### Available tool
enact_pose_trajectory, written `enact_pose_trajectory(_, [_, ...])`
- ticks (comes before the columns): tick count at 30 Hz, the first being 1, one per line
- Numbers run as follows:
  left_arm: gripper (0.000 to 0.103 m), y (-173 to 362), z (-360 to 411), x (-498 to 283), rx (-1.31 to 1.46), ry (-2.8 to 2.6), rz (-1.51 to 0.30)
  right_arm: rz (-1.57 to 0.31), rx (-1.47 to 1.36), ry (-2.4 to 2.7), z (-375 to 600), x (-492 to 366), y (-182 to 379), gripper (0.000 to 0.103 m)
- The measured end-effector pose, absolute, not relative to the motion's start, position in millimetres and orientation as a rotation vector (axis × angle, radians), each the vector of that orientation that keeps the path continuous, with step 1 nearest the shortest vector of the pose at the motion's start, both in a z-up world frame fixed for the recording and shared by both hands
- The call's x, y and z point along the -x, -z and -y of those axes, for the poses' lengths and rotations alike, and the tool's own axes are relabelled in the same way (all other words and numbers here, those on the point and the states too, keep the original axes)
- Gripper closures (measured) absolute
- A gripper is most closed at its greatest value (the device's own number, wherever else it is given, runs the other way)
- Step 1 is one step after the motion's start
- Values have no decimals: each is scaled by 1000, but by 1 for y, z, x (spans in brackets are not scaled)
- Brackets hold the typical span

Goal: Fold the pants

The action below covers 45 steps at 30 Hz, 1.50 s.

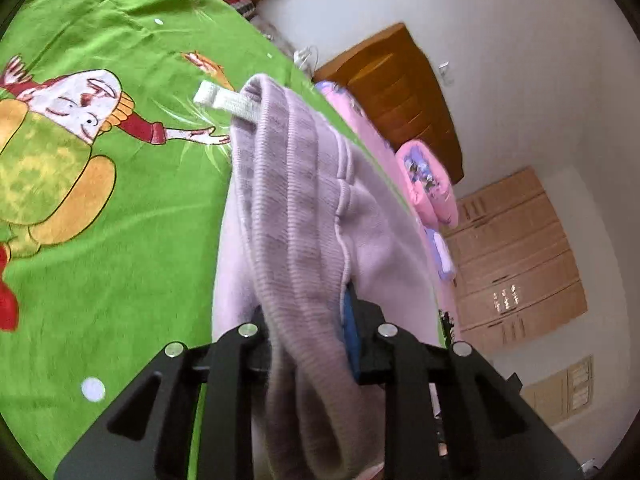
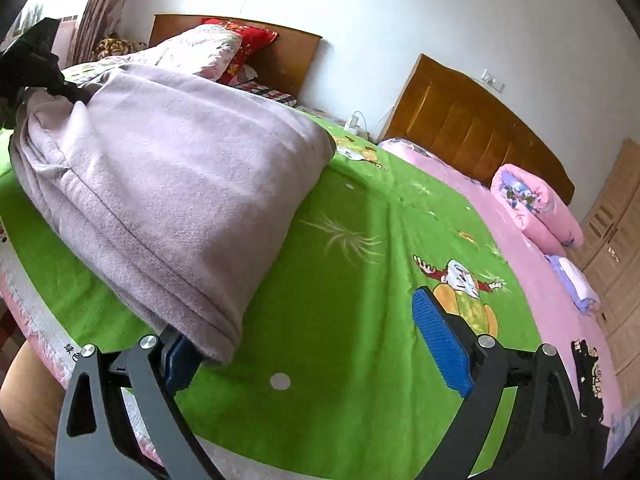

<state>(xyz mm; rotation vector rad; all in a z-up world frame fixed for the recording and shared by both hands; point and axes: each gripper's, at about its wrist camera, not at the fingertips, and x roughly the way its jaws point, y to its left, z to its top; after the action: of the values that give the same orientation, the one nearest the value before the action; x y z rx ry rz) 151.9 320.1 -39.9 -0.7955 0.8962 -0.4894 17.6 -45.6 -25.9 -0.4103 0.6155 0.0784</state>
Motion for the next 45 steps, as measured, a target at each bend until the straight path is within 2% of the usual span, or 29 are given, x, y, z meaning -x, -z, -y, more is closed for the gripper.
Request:
enact_pose_trajectory(5, [80, 14, -304, -138, 697, 440, -883, -627, 385, -84, 49, -19, 25, 11])
enact_pose_trajectory(8, [63, 7, -292, -133, 596, 359, -914, -639, 350, -104, 54, -21, 25, 11])
enact_pose_trajectory(9, [61, 6, -292, -130, 596, 350, -915, -650, 345, -121, 56, -21, 25, 11])
enact_pose_trajectory(10, [54, 1, -294, -124, 596, 329, -907, -671, 345, -156, 58, -21, 22, 11])
enact_pose_trajectory(12, [30, -15, -298, -103, 502, 145, -870, -689, 339, -228, 62, -14, 16, 11])
enact_pose_trajectory(14, [29, -40, -291, -75, 345, -83, -792, -695, 299, -343, 74, -4, 5, 11])
enact_pose_trajectory(17, [27, -70, -265, -45, 310, 18, -691, -646, 111, -519, 92, 7, -21, 11])
enact_pose_trajectory(21, [15, -82, -206, -40, 178, 189, -620, -607, -36, -514, 87, -16, -42, 11])
enact_pose_trajectory(25, [15, -29, -177, -60, 72, 132, -765, -714, 19, -474, 53, -46, -23, 11])
enact_pose_trajectory(27, [15, -2, -169, -52, -32, 90, -749, -800, 154, -473, 33, -46, 7, 11])
enact_pose_trajectory(28, [15, 5, -165, -45, -89, 82, -709, -782, 118, -487, 38, -42, 13, 11])
enact_pose_trajectory(32, [15, 4, -157, -43, -107, 78, -708, -916, -49, -549, 63, -59, 11, 11])
enact_pose_trajectory(35, [15, 1, -157, -43, -99, 75, -712, -812, 21, -527, 67, -59, -24, 11])
enact_pose_trajectory(40, [14, 4, -167, -50, -101, 77, -680, -796, -246, -718, 71, -121, -59, 11])
enact_pose_trajectory(43, [14, 6, -172, -55, -100, 93, -680, -881, -268, -839, 35, -172, -54, 11])
enact_pose_trajectory(45, [14, 6, -175, -56, -95, 102, -683, -1017, -251, -961, -2, -201, -40, 11])
